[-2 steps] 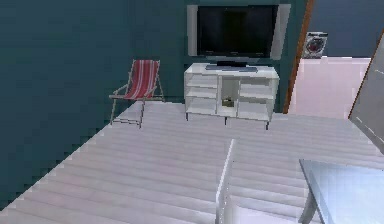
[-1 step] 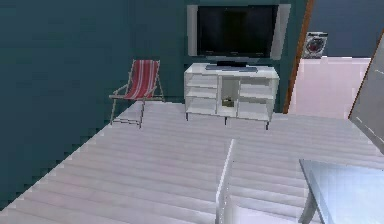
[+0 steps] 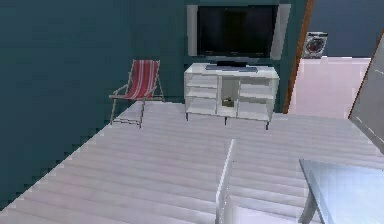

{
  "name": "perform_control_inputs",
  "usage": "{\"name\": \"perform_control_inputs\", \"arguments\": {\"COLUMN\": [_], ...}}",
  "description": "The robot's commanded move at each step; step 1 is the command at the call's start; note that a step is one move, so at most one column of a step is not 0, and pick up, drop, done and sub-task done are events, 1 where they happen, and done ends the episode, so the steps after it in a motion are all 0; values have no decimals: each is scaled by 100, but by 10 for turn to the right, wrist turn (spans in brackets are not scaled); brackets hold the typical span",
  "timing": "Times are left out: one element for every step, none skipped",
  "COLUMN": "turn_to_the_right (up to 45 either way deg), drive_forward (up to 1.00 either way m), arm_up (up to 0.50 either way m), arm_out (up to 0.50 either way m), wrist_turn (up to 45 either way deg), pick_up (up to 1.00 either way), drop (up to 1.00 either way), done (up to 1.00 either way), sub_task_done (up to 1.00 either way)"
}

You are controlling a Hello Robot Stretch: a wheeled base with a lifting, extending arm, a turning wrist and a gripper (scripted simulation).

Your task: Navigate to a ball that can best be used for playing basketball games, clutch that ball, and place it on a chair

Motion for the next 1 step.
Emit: {"name": "perform_control_inputs", "arguments": {"turn_to_the_right": [0], "drive_forward": [0], "arm_up": [0], "arm_out": [0], "wrist_turn": [450], "pick_up": [0], "drop": [0], "done": [0], "sub_task_done": [0]}}
